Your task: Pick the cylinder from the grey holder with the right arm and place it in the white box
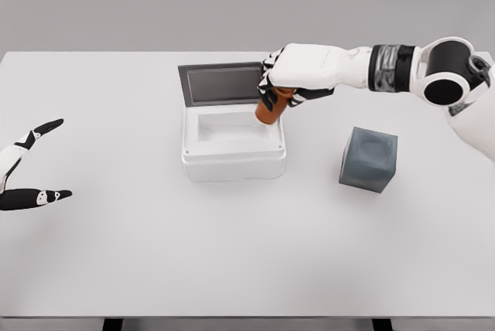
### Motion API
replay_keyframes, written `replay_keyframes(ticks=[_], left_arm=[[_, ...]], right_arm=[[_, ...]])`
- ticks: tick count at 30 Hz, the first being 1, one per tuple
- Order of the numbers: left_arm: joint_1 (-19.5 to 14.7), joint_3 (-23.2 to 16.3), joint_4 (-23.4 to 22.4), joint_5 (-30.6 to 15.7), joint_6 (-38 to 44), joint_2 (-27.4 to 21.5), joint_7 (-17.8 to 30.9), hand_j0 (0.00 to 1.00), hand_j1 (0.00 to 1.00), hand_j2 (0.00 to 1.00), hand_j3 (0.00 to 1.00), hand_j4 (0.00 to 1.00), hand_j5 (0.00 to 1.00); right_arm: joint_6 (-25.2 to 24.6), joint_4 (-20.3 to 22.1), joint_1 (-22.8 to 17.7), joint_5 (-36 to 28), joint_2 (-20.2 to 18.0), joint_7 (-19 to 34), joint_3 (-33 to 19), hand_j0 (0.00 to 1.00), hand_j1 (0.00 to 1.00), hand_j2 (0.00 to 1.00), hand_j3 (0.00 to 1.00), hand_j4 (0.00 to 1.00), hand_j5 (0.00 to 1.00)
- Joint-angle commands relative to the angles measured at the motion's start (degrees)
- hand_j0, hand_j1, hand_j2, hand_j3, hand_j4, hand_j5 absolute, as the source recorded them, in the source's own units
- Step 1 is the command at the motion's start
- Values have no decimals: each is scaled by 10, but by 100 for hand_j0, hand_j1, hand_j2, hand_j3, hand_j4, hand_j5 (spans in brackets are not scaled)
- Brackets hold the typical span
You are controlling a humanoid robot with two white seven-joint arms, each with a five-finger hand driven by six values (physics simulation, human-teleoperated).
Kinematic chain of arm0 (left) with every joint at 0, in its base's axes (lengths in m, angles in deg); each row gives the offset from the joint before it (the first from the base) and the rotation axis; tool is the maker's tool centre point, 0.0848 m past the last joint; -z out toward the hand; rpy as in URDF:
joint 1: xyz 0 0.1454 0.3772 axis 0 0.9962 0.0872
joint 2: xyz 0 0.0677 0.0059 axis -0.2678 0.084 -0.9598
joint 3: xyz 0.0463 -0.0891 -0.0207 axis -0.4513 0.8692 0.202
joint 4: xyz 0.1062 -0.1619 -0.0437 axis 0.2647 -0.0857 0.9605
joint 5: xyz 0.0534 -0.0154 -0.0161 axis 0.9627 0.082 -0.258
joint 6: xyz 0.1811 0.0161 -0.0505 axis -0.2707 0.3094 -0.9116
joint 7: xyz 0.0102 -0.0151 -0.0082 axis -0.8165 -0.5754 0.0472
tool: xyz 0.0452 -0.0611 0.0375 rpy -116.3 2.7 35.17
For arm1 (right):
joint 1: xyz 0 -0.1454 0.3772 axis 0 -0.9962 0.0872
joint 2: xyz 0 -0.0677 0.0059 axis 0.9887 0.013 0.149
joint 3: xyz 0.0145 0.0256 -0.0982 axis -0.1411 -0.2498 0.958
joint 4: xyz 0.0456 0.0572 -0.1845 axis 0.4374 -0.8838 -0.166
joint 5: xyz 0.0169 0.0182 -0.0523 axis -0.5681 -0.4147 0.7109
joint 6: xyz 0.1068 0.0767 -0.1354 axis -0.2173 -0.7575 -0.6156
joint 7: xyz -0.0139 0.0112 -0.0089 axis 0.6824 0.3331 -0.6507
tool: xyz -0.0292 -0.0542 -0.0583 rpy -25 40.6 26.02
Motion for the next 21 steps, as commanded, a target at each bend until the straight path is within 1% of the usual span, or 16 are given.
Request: replay_keyframes(ticks=[1,6,9,18,21], left_arm=[[0,0,0,-4,0,-1,0,100,100,100,100,100,100],[0,0,0,-4,0,-1,0,100,100,100,100,100,100],[0,0,0,-4,0,-1,0,100,100,100,100,100,100],[0,0,0,-4,0,-1,0,100,100,100,100,100,100],[0,0,0,-4,0,-1,1,100,100,100,100,100,100]], right_arm=[[-1,19,0,0,-13,1,-2,36,36,36,36,36,36],[-1,25,-1,-1,-16,1,-3,36,36,36,36,36,36],[-3,43,-4,-1,-16,1,-1,36,36,36,36,36,36],[-4,44,-7,-1,-16,1,-4,37,37,37,37,37,37],[-4,49,-6,-1,-21,1,-5,37,37,37,37,37,37]])
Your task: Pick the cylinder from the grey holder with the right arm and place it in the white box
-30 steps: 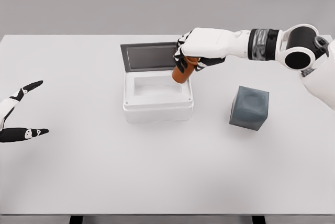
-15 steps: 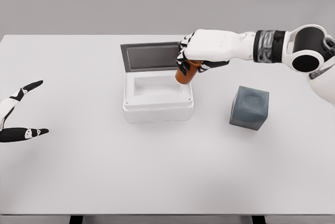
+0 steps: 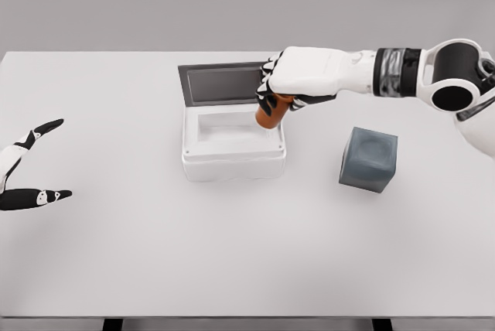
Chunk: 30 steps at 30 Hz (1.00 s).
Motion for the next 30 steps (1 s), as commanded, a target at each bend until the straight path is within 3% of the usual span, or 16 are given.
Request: replay_keyframes(ticks=[1,4,5,6,7,11,14,20,22,23,26,30], left_arm=[[0,0,1,-4,0,-1,-1,100,100,100,100,100,100],[0,0,1,-4,0,-1,-1,100,100,100,100,100,100],[0,0,1,-4,0,-1,-1,100,100,100,100,100,100],[0,0,1,-4,0,-1,-1,100,100,100,100,100,100],[0,0,1,-4,0,-1,-1,100,100,100,100,100,100],[0,0,1,-4,0,-1,0,100,100,100,100,100,100],[0,0,1,-4,0,-1,-1,100,100,100,100,100,100],[-2,-1,1,-3,0,-6,0,100,100,100,100,100,100],[-14,-4,6,-18,0,-10,0,100,100,100,100,100,100],[-39,-13,23,-47,0,-26,0,100,100,100,100,100,100],[-119,-67,30,-105,0,-45,1,100,100,100,100,100,100],[-241,-170,25,-186,0,-43,2,100,100,100,100,100,100]], right_arm=[[-1,3,0,-2,-3,0,-1,37,37,37,37,37,37],[-2,3,-1,-2,-3,0,-1,38,38,38,38,38,38],[-1,3,-1,-1,-3,0,-1,45,45,45,45,45,45],[2,3,-1,0,-3,0,-2,80,80,80,80,80,80],[2,11,1,5,-3,0,-5,100,100,100,100,100,100],[1,39,-2,6,-5,0,-28,100,100,100,100,100,100],[2,77,-10,4,-28,0,-93,100,100,100,100,100,100],[23,85,-71,-1,-67,0,-221,100,100,100,100,100,100],[37,84,-98,-27,-100,0,-254,100,100,100,100,100,100],[39,81,-116,-44,-122,0,-256,100,100,100,100,100,100],[39,74,-152,-47,-142,0,-255,100,100,100,100,100,100],[39,41,-168,-46,-142,0,-256,100,100,100,100,100,100]])
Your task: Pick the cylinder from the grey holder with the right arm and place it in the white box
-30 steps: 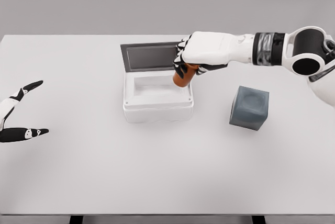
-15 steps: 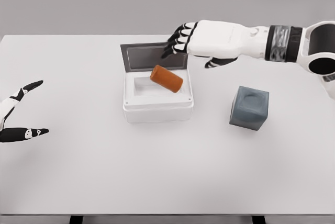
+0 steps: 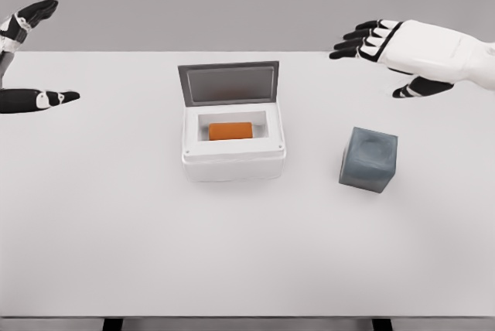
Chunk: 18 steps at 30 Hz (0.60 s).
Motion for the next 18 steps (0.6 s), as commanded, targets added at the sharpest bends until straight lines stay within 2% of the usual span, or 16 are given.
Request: replay_keyframes(ticks=[1,5,9,12,15,18], left_arm=[[-9,-59,-1,-57,0,-2,0,100,100,100,100,100,100],[-52,-120,-22,-66,51,6,1,100,100,100,100,100,100],[-127,-197,-81,-60,76,43,1,100,100,100,100,100,100],[-142,-206,-113,-59,97,69,1,100,100,100,100,100,100],[-173,-235,-143,-61,97,83,5,100,100,100,100,100,100],[-183,-235,-172,-60,97,104,43,100,100,100,100,100,100]], right_arm=[[-1,-13,0,-5,-7,0,-3,100,100,100,100,100,100],[-2,-8,-4,-5,-6,0,-3,100,100,100,100,100,100],[-2,-6,-16,-5,-6,0,-3,100,100,100,100,100,100],[-2,-3,-29,-5,-6,0,-3,100,100,100,100,100,100],[-2,0,-30,-5,-6,0,-3,100,100,100,100,100,100],[-5,19,-33,-5,-6,0,-3,100,100,100,100,100,100]])
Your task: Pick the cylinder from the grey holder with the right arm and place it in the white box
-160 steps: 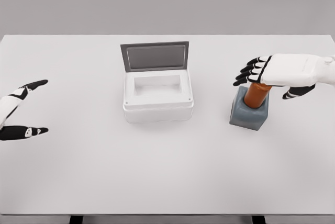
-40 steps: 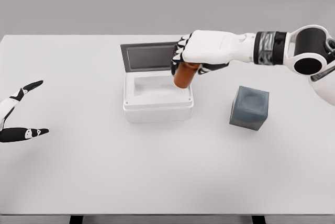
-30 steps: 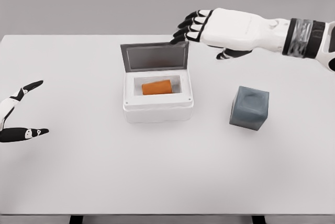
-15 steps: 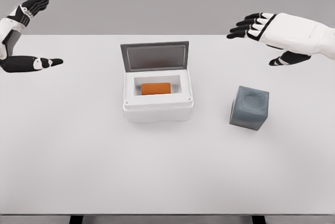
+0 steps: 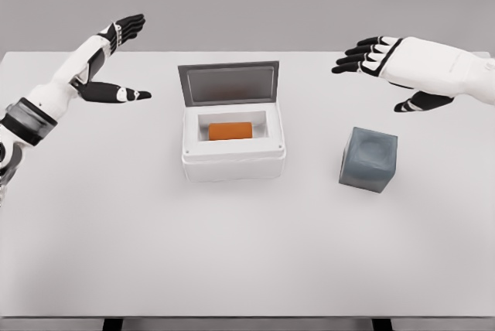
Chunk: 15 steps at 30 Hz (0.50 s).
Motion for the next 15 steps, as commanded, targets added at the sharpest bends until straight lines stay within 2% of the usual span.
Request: replay_keyframes(ticks=[1,6,9,15], left_arm=[[-1,-7,-29,-1,2,22,29,100,100,100,100,100,100],[-30,-37,-40,-2,2,24,34,100,100,100,100,100,100],[-48,-44,-65,-4,1,41,75,100,100,100,100,100,100],[-54,-49,-81,-5,0,54,99,100,100,100,100,100,100]], right_arm=[[-5,11,-1,-3,0,0,0,100,100,100,100,100,100],[-7,14,2,-3,-2,0,-2,100,100,100,100,100,100],[-8,13,0,-3,-1,0,-2,100,100,100,100,100,100],[-9,14,-1,-3,-5,0,-1,100,100,100,100,100,100]])
